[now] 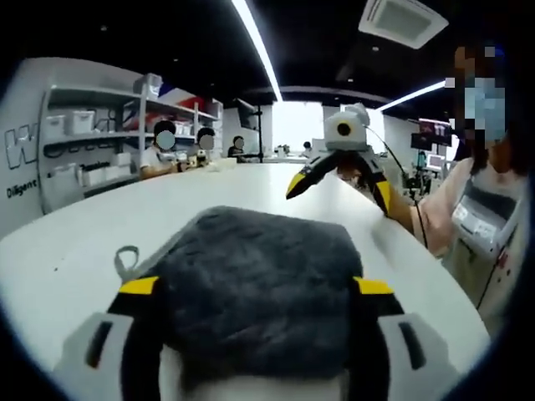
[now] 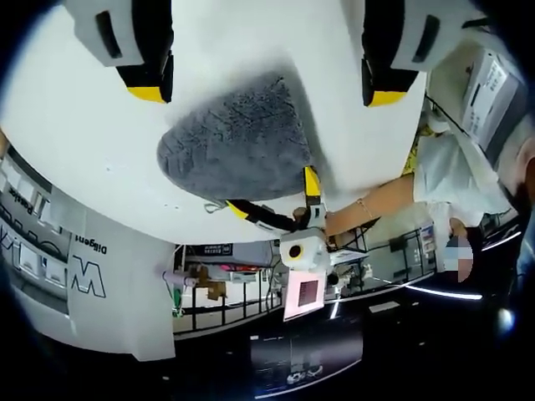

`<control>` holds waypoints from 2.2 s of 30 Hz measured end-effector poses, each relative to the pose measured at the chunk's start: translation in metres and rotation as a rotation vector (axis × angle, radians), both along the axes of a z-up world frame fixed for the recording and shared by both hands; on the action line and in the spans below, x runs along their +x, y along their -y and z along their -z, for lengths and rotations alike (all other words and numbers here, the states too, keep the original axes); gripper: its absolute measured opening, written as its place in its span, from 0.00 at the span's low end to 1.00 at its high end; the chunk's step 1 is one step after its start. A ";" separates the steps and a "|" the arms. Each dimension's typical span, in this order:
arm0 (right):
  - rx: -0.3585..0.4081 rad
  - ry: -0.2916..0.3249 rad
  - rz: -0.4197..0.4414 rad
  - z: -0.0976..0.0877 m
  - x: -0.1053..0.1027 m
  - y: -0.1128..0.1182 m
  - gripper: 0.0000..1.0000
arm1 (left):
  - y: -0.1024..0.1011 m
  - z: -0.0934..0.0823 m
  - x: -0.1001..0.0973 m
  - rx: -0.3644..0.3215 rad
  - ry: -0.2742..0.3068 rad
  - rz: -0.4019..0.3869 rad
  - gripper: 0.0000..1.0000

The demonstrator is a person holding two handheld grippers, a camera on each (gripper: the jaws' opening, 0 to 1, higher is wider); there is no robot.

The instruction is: Fold the towel on the table until its edges align and the towel forms a compact rectangular stack.

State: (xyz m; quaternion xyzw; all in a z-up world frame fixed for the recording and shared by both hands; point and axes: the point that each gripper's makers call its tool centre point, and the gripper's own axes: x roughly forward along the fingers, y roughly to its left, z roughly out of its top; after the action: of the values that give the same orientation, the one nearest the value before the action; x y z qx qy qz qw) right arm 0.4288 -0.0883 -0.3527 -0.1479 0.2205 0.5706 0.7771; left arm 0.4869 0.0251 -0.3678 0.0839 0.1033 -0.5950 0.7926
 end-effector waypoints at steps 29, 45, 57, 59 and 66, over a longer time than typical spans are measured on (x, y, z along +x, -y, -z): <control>-0.016 0.036 0.061 -0.004 0.009 0.016 0.99 | -0.082 -0.038 -0.032 0.110 0.013 -0.149 0.99; -0.024 0.088 0.105 -0.014 0.015 0.029 1.00 | -0.108 -0.004 -0.077 0.295 -0.097 -0.152 0.99; -0.023 0.122 0.094 -0.019 0.012 0.030 1.00 | -0.126 -0.011 -0.080 0.282 -0.109 -0.178 0.99; -0.027 0.122 0.092 -0.019 0.012 0.030 1.00 | -0.126 -0.012 -0.080 0.266 -0.124 -0.195 0.99; -0.042 0.124 0.092 -0.016 0.012 0.029 1.00 | -0.138 -0.016 -0.075 0.278 -0.094 -0.240 1.00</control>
State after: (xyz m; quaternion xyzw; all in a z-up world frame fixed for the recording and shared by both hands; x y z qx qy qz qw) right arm 0.4408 -0.1178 -0.3362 -0.1889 0.1906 0.5195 0.8113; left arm 0.4121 0.1627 -0.3514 0.1517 0.2309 -0.4792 0.8331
